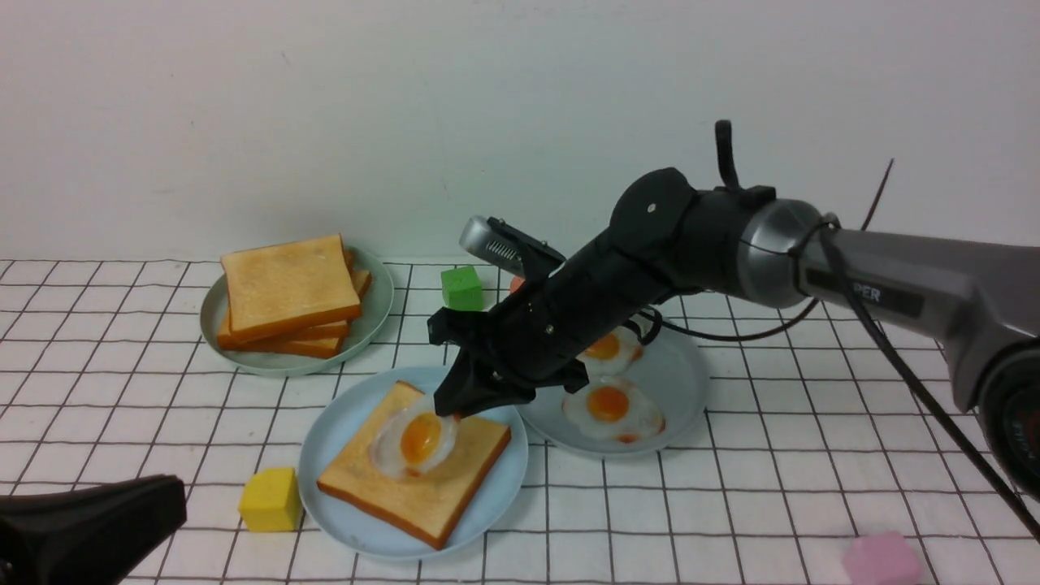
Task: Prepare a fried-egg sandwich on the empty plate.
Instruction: Use the right arm to place the fried egg on the slice of bread in the middle, then use the left arm to grab a slice of bread
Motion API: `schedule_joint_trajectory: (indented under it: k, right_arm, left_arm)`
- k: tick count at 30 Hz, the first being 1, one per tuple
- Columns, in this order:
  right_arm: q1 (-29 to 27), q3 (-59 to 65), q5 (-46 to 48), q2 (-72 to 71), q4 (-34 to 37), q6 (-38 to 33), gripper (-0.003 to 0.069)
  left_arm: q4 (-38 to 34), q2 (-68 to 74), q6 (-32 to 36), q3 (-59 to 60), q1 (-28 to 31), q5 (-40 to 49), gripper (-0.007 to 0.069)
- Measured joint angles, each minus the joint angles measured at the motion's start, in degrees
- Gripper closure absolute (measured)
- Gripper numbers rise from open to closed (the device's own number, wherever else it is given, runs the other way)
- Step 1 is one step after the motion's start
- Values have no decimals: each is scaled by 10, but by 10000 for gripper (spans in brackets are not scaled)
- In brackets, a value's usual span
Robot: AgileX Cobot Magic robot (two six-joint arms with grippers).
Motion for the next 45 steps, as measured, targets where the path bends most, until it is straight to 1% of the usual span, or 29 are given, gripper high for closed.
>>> schedule_joint_trajectory:
  k: [3, 5, 8, 9, 10, 11, 12, 13, 15, 17, 19, 20, 21, 22, 24, 25, 26, 27, 29, 31, 32, 33, 36, 37, 38, 40, 41, 43, 45]
  right_arm:
    - [0, 0, -1, 5, -2, 14, 562]
    - [0, 0, -1, 5, -18, 29, 516]
    - [-1, 0, 12, 4, -69, 48, 387]
    - [-2, 0, 17, 1, -83, 52, 354]
    - [-3, 0, 19, 1, -87, 53, 345]
    - [-6, 0, 33, -7, -114, 56, 283]
    - [-11, 0, 45, -17, -133, 58, 245]
    - [-12, 0, 45, -19, -133, 58, 239]
    - [-28, 0, 76, -51, -175, 61, 204]
    - [-34, 0, 100, -73, -198, 61, 207]
    - [-39, 3, 167, -138, -270, 61, 277]
    - [-39, 5, 171, -138, -270, 61, 277]
    - [-34, 23, 199, -192, -315, 61, 365]
    - [-30, 38, 206, -224, -336, 64, 423]
    - [-24, 56, 211, -263, -358, 72, 494]
    - [-16, 94, 210, -318, -380, 86, 582]
    - [-15, 98, 209, -331, -386, 89, 602]
    - [-9, 135, 198, -380, -399, 102, 653]
    - [-7, 162, 186, -421, -406, 108, 667]
    - [-4, 222, 158, -512, -409, 117, 669]
    - [-4, 222, 158, -518, -409, 117, 669]
    - [-4, 250, 147, -560, -411, 117, 666]
    - [-4, 305, 130, -632, -415, 117, 662]
    - [-4, 311, 128, -641, -416, 117, 661]
    - [-4, 335, 116, -673, -416, 117, 659]
    - [-4, 359, 101, -708, -419, 117, 657]
    - [-4, 363, 100, -710, -420, 117, 657]
    - [-4, 377, 95, -727, -432, 117, 655]
    - [-4, 380, 96, -730, -437, 117, 655]
  left_arm:
    - [0, 0, 0, 0, 0, 1, 638]
    - [0, 0, 0, 0, 0, 1, 638]
    - [0, 0, 0, 0, 0, 4, 638]
    - [0, 0, 0, 0, 0, 6, 637]
    - [0, 0, 0, 0, 0, 7, 637]
    - [0, 0, 0, 0, 0, 14, 637]
    - [0, 0, 0, 0, 0, 20, 637]
    - [0, 0, 0, 0, 0, 20, 637]
    - [0, 5, -2, 0, 0, 37, 637]
    - [0, 11, -8, 0, 0, 47, 636]
    - [0, 40, -24, -3, 0, 71, 636]
    - [0, 44, -27, -3, 0, 73, 636]
    - [0, 81, -38, -17, 0, 93, 636]
    - [0, 101, -42, -26, 0, 100, 636]
    - [1, 139, -44, -48, 0, 113, 636]
    - [6, 185, -45, -78, 0, 122, 636]
    - [7, 198, -45, -86, 0, 124, 636]
    - [15, 235, -43, -110, 1, 125, 638]
    - [21, 279, -39, -138, 8, 125, 638]
    - [23, 363, -15, -192, 44, 125, 638]
    - [22, 376, -12, -200, 48, 125, 638]
    - [12, 421, 17, -232, 84, 125, 638]
    - [-39, 512, 113, -304, 153, 125, 638]
    - [-48, 525, 129, -315, 162, 125, 638]
    - [-84, 579, 196, -363, 196, 126, 638]
    - [-124, 650, 280, -431, 232, 132, 638]
    - [-129, 656, 296, -438, 235, 133, 638]
    - [-152, 734, 371, -513, 264, 160, 638]
    - [-153, 761, 389, -539, 271, 172, 638]
